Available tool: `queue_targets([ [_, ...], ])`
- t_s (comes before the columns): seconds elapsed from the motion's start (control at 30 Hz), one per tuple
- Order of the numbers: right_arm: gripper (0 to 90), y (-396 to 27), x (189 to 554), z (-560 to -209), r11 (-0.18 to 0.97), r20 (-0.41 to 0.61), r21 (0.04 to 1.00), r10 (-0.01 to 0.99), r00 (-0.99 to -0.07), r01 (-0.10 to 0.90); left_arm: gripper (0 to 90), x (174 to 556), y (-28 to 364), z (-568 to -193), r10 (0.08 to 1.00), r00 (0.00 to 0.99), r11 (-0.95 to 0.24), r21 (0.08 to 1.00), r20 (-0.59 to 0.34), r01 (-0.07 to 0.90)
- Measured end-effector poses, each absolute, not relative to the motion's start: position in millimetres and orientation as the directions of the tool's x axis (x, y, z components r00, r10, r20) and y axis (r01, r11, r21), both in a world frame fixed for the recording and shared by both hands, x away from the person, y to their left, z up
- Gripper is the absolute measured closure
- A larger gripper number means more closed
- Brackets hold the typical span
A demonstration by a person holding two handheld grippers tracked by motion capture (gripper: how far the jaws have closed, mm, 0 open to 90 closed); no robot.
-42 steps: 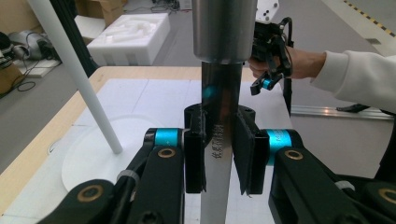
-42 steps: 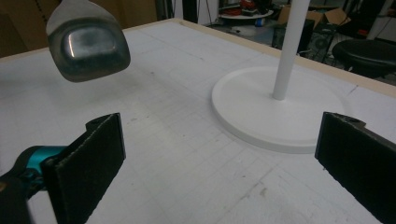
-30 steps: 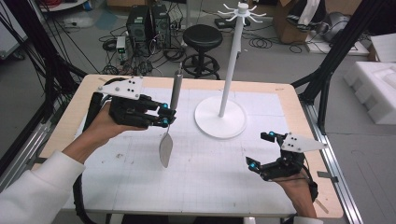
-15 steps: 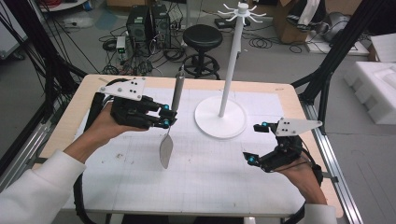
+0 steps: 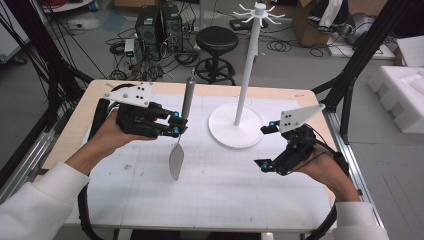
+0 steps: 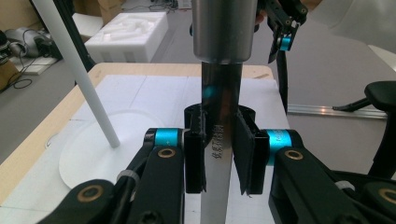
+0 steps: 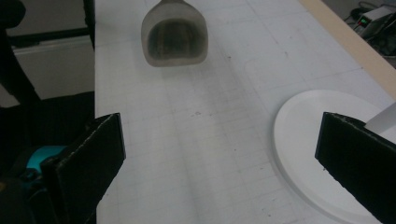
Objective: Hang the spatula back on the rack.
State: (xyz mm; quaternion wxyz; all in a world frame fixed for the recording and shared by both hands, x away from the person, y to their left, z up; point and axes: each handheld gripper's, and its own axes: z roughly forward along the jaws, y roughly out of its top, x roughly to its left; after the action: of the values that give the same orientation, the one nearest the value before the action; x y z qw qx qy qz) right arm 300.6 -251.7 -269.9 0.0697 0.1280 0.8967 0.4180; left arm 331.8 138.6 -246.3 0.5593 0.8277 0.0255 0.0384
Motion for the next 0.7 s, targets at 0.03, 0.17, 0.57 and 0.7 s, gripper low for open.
queue_targets([
  [0.03,0.8,-250.1,301.2,-267.9,0.626,-0.017,0.761,0.281,-0.960,0.170,75.1,331.6,138.7,-246.2,0.085,0.996,-0.375,0.927,0.036,-0.002],
  [0.17,0.7,-241.8,304.6,-256.7,0.665,-0.018,0.729,0.253,-0.967,0.161,75.1,331.9,138.5,-246.3,0.082,0.996,-0.370,0.929,0.033,0.000],
  [0.57,0.8,-213.7,309.3,-219.8,0.630,-0.048,0.772,0.194,-0.980,0.087,75.1,331.7,137.1,-246.6,0.072,0.997,-0.368,0.930,0.033,-0.004],
  [0.7,0.8,-205.7,311.9,-211.9,0.621,-0.056,0.781,0.183,-0.982,0.071,75.1,332.0,137.8,-246.0,0.070,0.997,-0.365,0.931,0.034,-0.006],
])
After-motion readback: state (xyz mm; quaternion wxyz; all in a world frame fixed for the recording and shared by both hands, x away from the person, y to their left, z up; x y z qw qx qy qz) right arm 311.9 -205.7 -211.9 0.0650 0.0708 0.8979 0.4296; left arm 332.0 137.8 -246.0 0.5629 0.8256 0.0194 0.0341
